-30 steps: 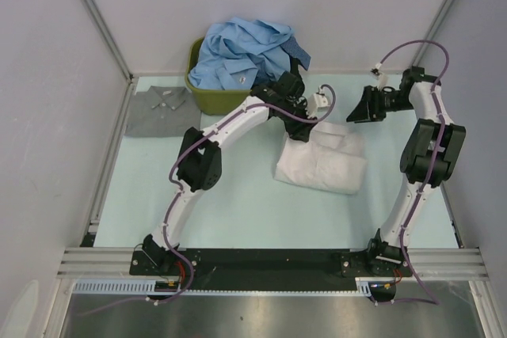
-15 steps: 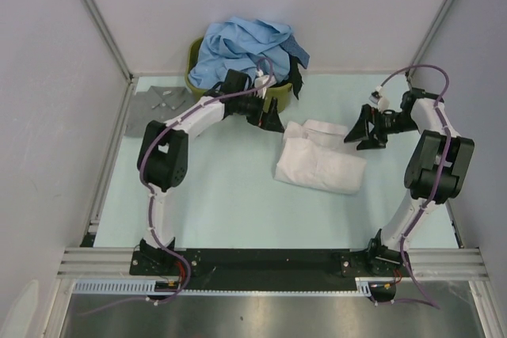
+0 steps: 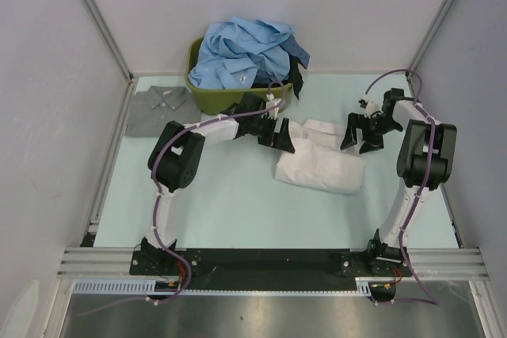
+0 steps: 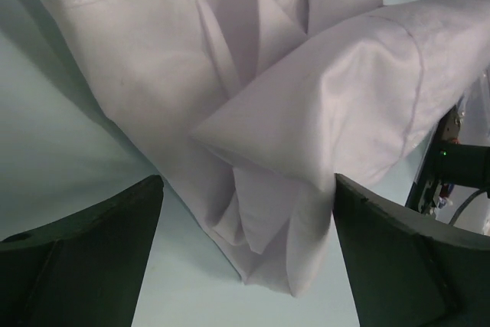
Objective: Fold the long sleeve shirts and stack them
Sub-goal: Fold the shirt
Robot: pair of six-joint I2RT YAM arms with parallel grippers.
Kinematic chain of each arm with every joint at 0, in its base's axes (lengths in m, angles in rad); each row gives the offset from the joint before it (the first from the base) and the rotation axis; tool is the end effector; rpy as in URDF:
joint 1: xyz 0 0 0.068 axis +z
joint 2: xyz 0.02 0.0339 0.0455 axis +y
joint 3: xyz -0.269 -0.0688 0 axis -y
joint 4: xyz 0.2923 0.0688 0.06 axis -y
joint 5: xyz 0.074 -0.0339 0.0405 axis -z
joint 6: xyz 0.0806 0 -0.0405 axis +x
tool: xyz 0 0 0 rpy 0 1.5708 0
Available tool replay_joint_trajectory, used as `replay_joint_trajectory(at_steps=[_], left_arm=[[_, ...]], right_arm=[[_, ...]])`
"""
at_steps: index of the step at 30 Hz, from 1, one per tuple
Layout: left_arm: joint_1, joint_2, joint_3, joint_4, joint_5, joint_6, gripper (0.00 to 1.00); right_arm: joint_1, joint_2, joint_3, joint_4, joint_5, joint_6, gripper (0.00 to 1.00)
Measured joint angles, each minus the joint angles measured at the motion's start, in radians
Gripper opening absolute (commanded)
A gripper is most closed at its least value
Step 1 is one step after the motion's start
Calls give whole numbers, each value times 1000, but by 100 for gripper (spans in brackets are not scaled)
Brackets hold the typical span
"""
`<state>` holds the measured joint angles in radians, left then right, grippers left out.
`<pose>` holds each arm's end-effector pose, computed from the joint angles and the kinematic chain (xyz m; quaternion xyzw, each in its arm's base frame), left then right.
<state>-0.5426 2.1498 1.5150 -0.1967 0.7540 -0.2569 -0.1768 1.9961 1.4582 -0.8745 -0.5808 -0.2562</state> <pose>0.4233 -0.3197 0.1155 0.2551 0.8392 -0.4469 0.1758 0.4360 -0.0330 0.1207 -0.0605 0.9535 0.2625 0.1353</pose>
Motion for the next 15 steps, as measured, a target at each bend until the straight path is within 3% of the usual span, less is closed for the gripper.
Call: replay_joint_trajectory(at_steps=[4, 6, 7, 9, 10, 11, 12, 15], left_arm=[[-5, 58, 19, 36, -28, -29, 69], [-8, 81, 33, 51, -20, -46, 60], [-8, 87, 39, 56, -21, -51, 45], [-9, 101, 43, 68, -17, -68, 30], [-10, 106, 42, 74, -13, -80, 14], [-11, 108, 37, 85, -7, -91, 5], [-11, 108, 26, 98, 0, -105, 0], [-12, 93, -45, 150, 21, -132, 0]], right_arm=[[16, 59, 44, 43, 48, 19, 92], [23, 74, 64, 47, 54, 29, 83], [24, 78, 68, 47, 57, 31, 79], [24, 86, 74, 49, 62, 35, 65], [24, 89, 74, 54, 61, 36, 60], [24, 95, 75, 62, 53, 38, 52], [24, 99, 74, 72, 41, 40, 49], [38, 105, 55, 108, -4, 42, 42]])
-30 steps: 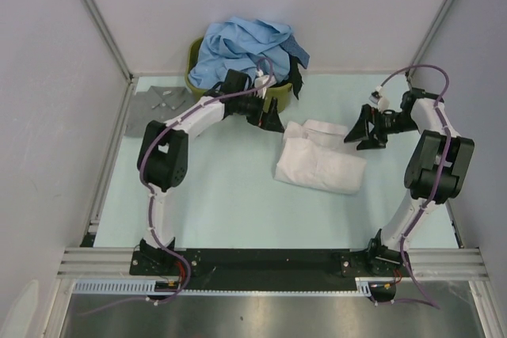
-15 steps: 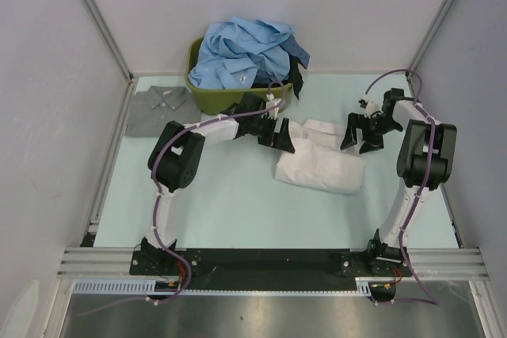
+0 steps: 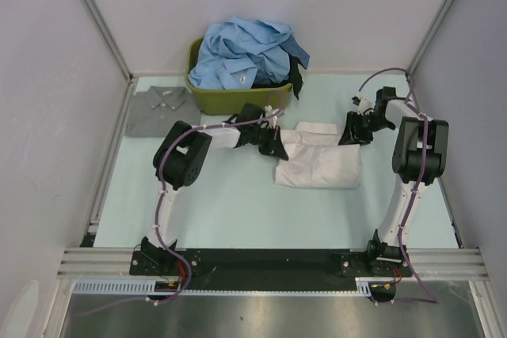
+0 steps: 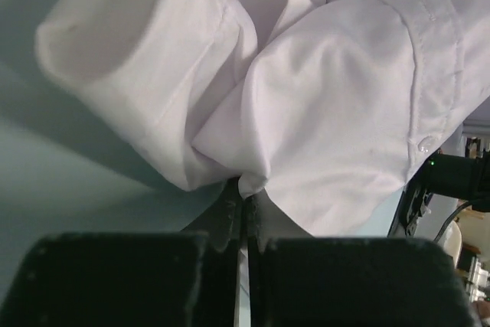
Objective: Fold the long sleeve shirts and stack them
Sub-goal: Fold the shirt
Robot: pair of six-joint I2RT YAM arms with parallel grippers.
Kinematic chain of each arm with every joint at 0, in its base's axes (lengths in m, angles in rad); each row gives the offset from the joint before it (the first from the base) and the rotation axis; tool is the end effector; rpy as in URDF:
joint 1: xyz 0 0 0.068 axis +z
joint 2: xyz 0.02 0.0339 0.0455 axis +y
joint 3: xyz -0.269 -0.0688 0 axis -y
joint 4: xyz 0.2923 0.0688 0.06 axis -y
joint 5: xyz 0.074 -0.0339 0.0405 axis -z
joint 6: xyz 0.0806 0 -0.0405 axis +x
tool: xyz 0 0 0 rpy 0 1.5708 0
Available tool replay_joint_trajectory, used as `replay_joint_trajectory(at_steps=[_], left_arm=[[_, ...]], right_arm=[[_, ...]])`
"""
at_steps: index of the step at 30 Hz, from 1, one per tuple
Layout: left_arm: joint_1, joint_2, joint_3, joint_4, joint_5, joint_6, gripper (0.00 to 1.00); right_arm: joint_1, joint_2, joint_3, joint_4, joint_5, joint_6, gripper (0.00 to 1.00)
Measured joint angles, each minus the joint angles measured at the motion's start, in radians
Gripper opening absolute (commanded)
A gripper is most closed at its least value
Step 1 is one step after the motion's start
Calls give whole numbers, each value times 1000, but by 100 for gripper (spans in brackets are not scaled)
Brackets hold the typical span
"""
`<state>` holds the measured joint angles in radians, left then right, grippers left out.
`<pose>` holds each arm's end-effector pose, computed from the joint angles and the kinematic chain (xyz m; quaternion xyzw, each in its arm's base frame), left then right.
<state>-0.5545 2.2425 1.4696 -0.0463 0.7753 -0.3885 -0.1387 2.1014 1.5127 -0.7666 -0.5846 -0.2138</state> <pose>0.4195 -0.3262 0.0668 0.2097 0.8467 -0.4676 0.1430 0.4644 -0.0199 0.0952 -0.0667 0.9502 0.2640 0.1516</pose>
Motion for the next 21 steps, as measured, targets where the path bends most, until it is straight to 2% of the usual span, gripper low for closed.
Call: replay_joint_trajectory(at_steps=[2, 7, 12, 14, 18, 19, 20, 21], left_arm=[[1, -31, -68, 21, 7, -13, 0], [32, -198, -269, 4, 13, -20, 0], [137, -338, -381, -86, 1, 27, 0], [177, -367, -404, -123, -11, 55, 0], [216, -399, -448, -167, -24, 91, 2], [216, -408, -460, -176, -27, 98, 10], [218, -418, -470, -186, -31, 106, 22], [222, -425, -475, -193, -32, 113, 44]], right_arm=[[20, 0, -16, 14, -36, 0, 38], [121, 0, -66, 48, -142, 17, 36], [271, 2, -76, 82, -200, 68, 37], [318, 5, -75, 97, -219, 92, 41], [354, 27, -64, 105, -241, 134, 57], [348, 33, -55, 97, -251, 139, 67], [339, 35, -42, 82, -254, 143, 70], [328, 36, -28, 71, -251, 145, 72]])
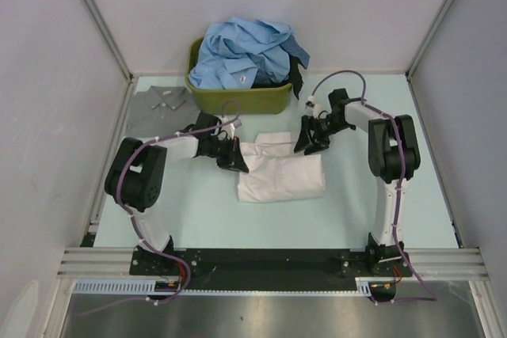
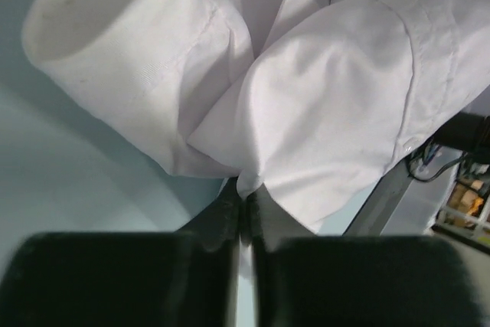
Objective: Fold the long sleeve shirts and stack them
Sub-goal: Fold the shirt
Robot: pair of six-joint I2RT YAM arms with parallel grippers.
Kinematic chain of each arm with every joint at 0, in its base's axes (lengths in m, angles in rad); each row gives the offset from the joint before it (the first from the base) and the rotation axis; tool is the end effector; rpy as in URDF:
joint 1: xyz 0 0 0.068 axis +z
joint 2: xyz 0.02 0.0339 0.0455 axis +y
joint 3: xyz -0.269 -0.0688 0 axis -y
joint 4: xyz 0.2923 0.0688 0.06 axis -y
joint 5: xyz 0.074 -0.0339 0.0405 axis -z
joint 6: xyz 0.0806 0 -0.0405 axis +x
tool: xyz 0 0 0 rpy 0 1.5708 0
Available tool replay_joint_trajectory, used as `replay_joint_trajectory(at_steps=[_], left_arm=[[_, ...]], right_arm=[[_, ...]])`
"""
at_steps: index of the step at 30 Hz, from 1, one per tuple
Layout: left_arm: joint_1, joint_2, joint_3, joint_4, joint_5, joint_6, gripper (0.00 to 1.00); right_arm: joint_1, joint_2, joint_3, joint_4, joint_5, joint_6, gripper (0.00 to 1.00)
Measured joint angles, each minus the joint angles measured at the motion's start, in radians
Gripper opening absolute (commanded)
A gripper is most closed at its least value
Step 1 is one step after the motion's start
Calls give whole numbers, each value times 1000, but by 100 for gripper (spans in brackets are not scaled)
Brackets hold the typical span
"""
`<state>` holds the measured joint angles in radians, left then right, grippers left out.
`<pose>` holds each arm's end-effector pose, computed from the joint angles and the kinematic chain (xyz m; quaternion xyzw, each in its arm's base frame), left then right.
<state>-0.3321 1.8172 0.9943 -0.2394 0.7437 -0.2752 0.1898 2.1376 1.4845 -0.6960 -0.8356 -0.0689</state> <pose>0.3540 -0.1798 0.0844 0.1170 0.8987 -0.4056 0.1185 0.4416 0.1457 0.0855 -0.1617 0.8950 0.4086 0.0766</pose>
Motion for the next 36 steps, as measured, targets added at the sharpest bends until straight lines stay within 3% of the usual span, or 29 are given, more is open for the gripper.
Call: replay_joint_trajectory(at_steps=[2, 3, 12, 17, 25, 30, 36], left_arm=[[13, -11, -2, -18, 2, 17, 58], [28, -17, -1, -27, 3, 28, 59], [109, -117, 64, -130, 40, 221, 62], [65, -96, 201, -214, 71, 413, 60], [-11, -20, 253, -220, 59, 543, 60], [-39, 13, 241, -192, 26, 550, 56], [-52, 29, 225, -181, -15, 557, 49]], right_arm=[[-27, 0, 51, -39, 6, -14, 78], [-59, 0, 80, -60, 8, -23, 79], [-278, -66, 252, -303, -64, -275, 80], [-208, -142, 263, -482, -101, -534, 81], [-55, -186, 130, -509, -82, -742, 77], [-50, -186, 105, -486, -74, -772, 61], [-31, -185, 62, -466, -66, -788, 49]])
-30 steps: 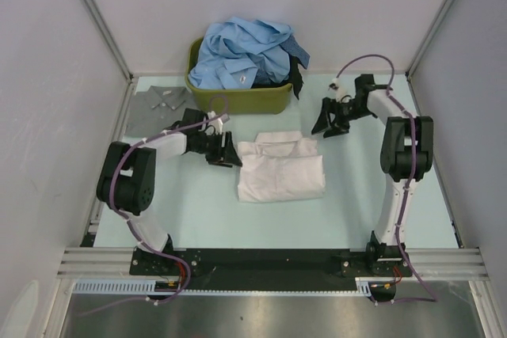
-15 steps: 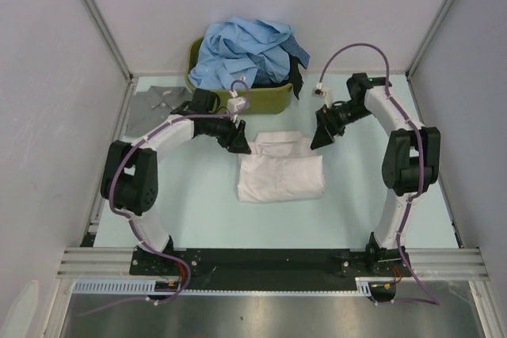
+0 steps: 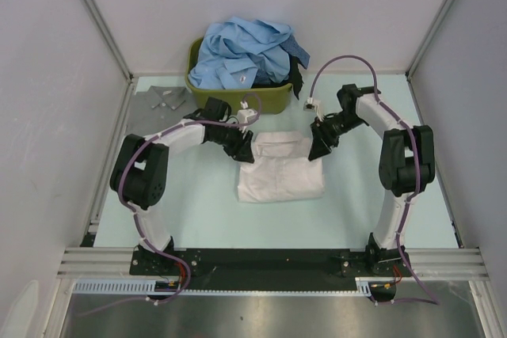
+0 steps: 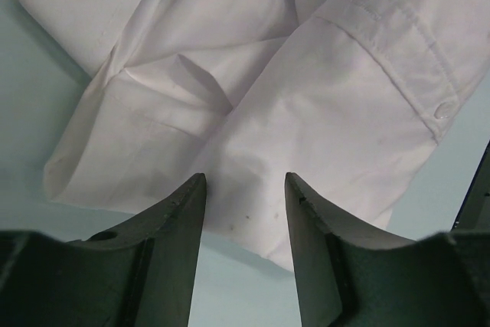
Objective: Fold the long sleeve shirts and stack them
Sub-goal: Fold the shirt
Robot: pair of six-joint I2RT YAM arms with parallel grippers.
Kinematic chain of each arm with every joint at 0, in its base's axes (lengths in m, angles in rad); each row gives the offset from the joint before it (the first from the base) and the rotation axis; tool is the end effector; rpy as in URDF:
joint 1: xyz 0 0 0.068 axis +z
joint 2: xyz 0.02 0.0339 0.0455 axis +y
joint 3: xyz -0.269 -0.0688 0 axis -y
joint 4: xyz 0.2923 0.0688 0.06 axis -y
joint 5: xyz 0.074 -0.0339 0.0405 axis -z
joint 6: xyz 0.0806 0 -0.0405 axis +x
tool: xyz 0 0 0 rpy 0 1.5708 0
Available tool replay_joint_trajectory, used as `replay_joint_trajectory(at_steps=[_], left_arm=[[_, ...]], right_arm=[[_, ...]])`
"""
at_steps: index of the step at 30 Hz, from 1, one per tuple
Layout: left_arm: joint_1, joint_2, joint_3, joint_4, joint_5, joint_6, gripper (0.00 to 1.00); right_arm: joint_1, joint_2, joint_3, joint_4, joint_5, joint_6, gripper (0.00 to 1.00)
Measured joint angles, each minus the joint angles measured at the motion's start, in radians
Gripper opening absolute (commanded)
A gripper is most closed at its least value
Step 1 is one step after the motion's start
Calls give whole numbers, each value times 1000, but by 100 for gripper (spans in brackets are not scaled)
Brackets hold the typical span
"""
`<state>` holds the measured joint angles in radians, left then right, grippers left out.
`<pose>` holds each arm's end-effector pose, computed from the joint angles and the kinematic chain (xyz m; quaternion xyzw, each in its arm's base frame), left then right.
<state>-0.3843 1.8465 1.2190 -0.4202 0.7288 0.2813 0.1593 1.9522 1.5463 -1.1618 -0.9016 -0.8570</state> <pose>0.3804 -0.2118 0.1331 0.3820 0.8229 -0.3562 0.2236 0.3975 0.1279 0.1789 -0.4385 0.7860 0.4090 0.1502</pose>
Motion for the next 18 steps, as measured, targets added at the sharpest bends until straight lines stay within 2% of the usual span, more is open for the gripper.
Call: replay_joint_trajectory(at_steps=[3, 4, 6, 7, 10, 14, 18], left_arm=[[0, 0, -16, 0, -13, 3, 40], [0, 0, -21, 0, -16, 6, 34], [0, 0, -28, -1, -19, 10, 25], [0, 0, -30, -2, -19, 11, 14], [0, 0, -30, -5, -18, 18, 0], [6, -3, -30, -14, -10, 26, 0], [26, -18, -25, -36, 11, 23, 0]], right_arm=[[5, 0, -12, 0, 2, -12, 46], [5, 0, -15, 0, 3, -16, 45], [5, 0, -19, 0, 4, -22, 36], [5, 0, -22, 0, 6, -29, 34], [5, 0, -27, -1, 13, -39, 21], [5, 0, -26, 1, 15, -37, 0], [5, 1, -14, 6, 16, -22, 0]])
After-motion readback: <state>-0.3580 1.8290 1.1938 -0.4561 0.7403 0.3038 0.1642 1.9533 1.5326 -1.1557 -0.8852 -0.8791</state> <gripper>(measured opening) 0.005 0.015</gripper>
